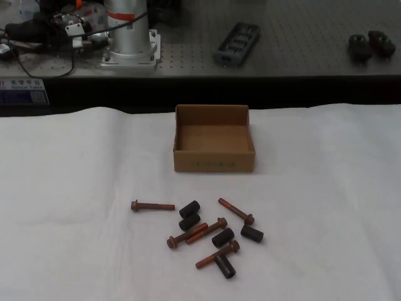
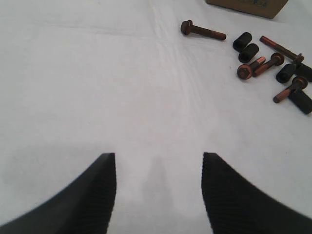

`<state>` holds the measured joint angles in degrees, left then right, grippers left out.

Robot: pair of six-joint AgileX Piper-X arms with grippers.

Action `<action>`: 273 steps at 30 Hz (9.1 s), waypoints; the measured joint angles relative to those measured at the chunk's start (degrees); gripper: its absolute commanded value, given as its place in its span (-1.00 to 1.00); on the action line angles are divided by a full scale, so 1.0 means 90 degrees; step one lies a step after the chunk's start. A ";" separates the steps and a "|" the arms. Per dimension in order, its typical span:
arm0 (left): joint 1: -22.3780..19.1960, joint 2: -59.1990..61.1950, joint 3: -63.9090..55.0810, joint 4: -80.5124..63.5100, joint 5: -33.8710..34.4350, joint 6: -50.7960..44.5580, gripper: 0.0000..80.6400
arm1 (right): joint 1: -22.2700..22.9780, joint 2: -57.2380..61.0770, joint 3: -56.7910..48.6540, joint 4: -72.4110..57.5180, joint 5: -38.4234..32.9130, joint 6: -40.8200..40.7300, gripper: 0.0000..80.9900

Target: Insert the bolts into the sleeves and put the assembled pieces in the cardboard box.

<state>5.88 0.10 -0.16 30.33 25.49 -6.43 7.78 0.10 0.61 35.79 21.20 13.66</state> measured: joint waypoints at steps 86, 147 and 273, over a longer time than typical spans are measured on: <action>0.0000 0.0000 0.0000 0.0000 0.0000 0.0000 -0.03 | 0.0000 0.0000 0.0000 0.0000 0.0000 0.0000 -0.14; 0.0000 0.0000 0.0000 0.0000 0.0000 0.0000 -0.03 | 0.0000 0.0000 0.0000 0.0000 0.0000 0.0000 -0.14; 0.0000 0.0000 0.0087 -0.1042 0.0762 -0.3693 -0.03 | 0.0000 0.0000 0.0000 -0.0889 -0.2060 0.2058 -0.37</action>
<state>5.88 0.10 0.63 20.95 32.35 -39.67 7.78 0.10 0.61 27.79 2.67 32.18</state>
